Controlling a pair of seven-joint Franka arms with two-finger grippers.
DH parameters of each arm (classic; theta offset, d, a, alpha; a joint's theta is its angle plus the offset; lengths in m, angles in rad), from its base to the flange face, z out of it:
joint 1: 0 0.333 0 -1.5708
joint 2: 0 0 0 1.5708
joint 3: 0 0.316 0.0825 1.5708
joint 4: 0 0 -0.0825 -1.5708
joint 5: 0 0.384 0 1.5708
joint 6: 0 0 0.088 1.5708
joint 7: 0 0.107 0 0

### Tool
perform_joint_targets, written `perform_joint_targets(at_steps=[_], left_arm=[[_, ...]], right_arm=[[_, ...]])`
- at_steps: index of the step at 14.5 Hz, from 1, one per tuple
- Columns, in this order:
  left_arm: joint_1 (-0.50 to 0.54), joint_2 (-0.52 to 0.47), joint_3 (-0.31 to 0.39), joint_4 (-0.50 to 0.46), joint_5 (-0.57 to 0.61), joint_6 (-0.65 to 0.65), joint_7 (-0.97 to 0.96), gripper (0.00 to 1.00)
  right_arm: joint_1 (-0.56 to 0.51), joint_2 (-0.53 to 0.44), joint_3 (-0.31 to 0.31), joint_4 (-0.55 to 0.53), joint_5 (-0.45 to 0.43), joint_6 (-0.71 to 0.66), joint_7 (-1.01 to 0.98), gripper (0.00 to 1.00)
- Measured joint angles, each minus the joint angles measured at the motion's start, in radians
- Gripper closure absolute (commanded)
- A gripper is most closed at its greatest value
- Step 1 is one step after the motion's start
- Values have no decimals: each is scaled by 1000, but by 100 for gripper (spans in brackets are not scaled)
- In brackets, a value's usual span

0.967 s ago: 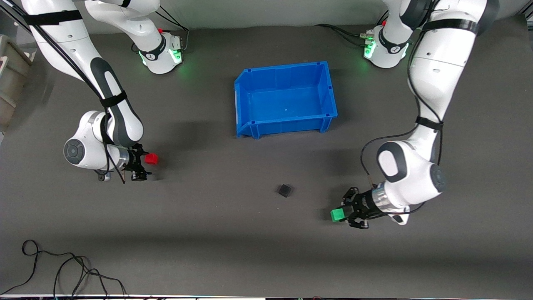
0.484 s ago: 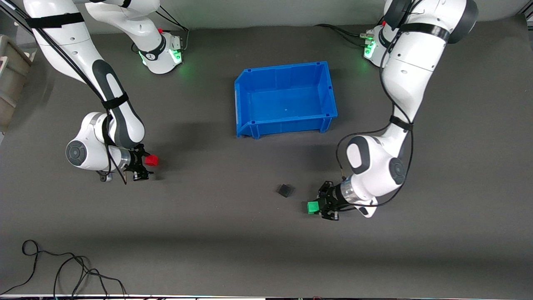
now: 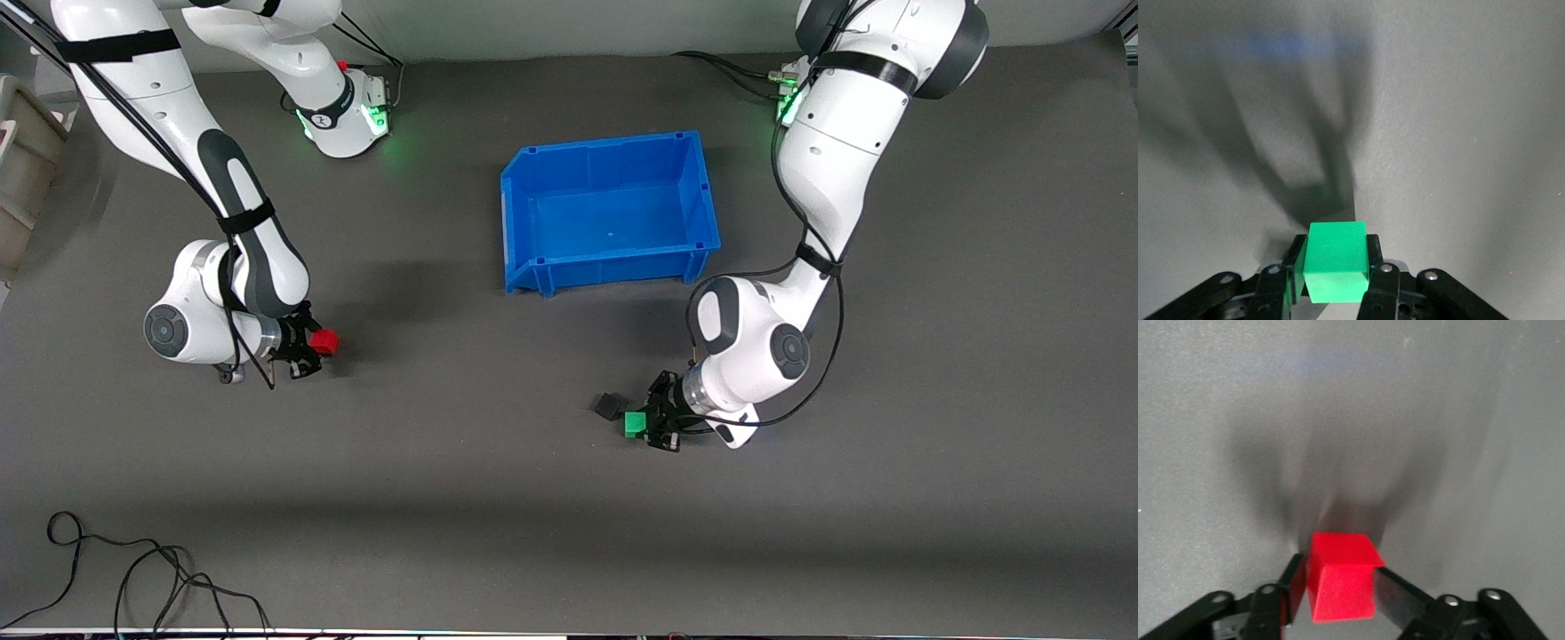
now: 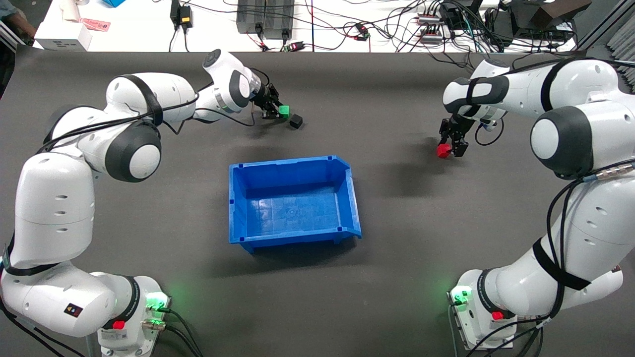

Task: Attach green and red cubes to black cube
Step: 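Carry the green cube with the left gripper toward the black cube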

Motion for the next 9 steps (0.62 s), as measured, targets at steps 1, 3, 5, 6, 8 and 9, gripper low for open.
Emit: perform_joint_targets(at_steps=[1,3,5,6,8,9], left_arm=[[-2,0,0,0,12,-2,0,75],[-6,0,0,0,36,-4,0,76],[-18,1,0,-3,49,-6,4,76],[-25,1,0,-5,52,-6,5,76],[-34,2,0,-9,56,-6,6,76],[-36,2,0,-11,56,-6,5,76]], right_arm=[[0,0,0,2,0,-9,0,64],[0,0,0,8,-3,-16,0,69],[0,0,0,17,-6,-24,0,71],[1,0,0,27,-9,-31,0,72],[8,0,1,71,-31,-87,-1,75],[16,0,1,103,-41,-126,0,75]])
